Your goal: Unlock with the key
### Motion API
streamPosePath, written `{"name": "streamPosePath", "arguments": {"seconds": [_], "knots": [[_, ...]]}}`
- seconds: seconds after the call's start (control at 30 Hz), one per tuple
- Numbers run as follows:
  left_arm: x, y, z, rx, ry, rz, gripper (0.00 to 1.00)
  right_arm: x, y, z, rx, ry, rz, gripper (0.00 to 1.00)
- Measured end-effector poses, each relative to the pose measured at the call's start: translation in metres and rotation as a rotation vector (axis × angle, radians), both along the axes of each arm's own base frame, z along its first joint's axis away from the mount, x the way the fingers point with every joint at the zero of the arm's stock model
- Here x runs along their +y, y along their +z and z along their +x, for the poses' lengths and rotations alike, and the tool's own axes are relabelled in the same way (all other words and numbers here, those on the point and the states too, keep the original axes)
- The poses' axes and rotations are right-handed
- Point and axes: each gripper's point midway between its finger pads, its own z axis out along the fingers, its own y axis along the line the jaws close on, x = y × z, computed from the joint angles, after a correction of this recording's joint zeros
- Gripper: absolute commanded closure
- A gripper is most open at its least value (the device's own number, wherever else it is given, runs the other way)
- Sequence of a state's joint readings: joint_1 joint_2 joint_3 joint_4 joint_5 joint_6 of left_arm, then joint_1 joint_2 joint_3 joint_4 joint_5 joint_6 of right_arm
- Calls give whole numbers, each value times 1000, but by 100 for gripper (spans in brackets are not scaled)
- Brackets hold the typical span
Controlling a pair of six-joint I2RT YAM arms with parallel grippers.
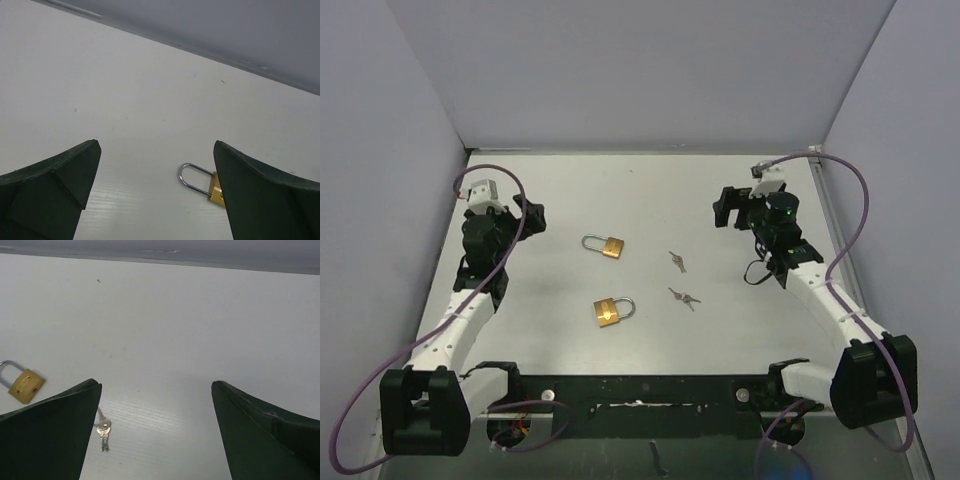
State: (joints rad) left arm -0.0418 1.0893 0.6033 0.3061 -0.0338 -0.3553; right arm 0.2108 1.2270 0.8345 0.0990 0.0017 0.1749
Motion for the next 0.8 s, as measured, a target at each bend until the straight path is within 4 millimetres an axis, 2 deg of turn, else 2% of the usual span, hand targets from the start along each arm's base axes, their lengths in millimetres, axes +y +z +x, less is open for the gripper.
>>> {"name": "streamPosePath", "arguments": {"seconds": [0.1,0.27,0.37,0.43,0.5,0.6,0.67,0.8], "knots": [[-15,6,-6,-4,-59,-81,2,12,-7,-15,33,54,84,1],[-39,-6,-11,44,-152,-176,2,35,-51,-28,208,106,148,6],[-56,-19,-12,91,-204,-199,2,58,-81,-41,329,145,120,8],[-68,-28,-13,123,-240,-204,2,76,-93,-51,384,181,92,11],[-79,-34,-14,152,-274,-206,2,93,-101,-60,421,215,65,15],[-94,-30,-14,166,-318,-203,2,111,-108,-69,455,249,29,23],[-102,-22,-11,161,-342,-199,2,118,-112,-70,478,252,1,30],[-115,-10,-8,146,-377,-189,2,125,-121,-65,528,236,-36,32]]}}
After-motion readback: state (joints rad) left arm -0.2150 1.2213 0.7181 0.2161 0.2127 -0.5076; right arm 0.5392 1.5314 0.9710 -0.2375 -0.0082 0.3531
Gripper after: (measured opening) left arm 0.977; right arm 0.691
